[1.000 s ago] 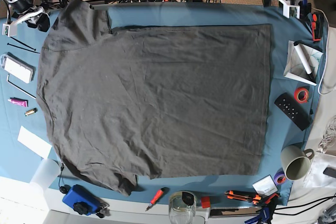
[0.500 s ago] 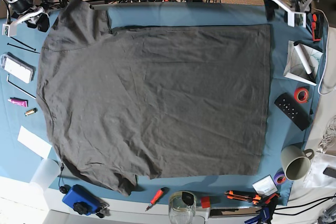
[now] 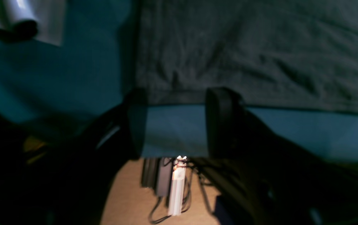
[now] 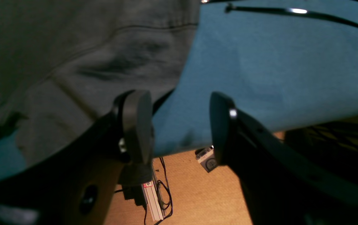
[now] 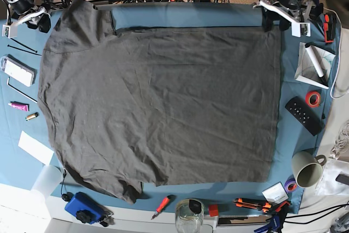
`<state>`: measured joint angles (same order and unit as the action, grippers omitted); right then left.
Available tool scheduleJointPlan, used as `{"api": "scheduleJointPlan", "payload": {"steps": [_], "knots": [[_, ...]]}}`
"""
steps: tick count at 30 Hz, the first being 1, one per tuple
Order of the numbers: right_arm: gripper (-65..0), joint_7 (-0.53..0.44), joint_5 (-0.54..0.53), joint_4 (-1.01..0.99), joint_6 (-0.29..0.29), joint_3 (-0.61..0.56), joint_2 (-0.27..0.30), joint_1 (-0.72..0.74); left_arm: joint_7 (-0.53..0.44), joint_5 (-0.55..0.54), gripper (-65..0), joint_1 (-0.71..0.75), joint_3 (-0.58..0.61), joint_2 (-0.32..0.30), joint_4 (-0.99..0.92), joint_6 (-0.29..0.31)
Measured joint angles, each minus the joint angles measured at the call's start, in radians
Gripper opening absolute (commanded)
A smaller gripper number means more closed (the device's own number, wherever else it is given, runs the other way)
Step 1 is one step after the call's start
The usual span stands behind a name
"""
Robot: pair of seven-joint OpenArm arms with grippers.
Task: Fold the T-shirt properly
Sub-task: 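Move the left gripper to the other shoulder corner and grasp it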
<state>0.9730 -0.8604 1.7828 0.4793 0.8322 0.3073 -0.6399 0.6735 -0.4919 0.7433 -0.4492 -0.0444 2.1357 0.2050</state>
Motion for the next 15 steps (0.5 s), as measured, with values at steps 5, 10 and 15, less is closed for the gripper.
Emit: {"api": "scheduleJointPlan", "payload": {"steps": [5,10,15], "knots": [[-35.4,0.003,-0.001,0.0,0.0,0.0,0.0,0.0,-0.002,-0.022,-34.5,-0.033,0.0,0.019,-0.05,0.002],[-35.4,0.003,-0.001,0.0,0.0,0.0,0.0,0.0,-0.013,-0.01,-34.5,-0.07,-0.003,0.02,-0.143,0.003],[-35.4,0.003,0.0,0.0,0.0,0.0,0.0,0.0,-0.03,-0.029,-34.6,-0.105,-0.004,0.019,-0.184,0.011]]}}
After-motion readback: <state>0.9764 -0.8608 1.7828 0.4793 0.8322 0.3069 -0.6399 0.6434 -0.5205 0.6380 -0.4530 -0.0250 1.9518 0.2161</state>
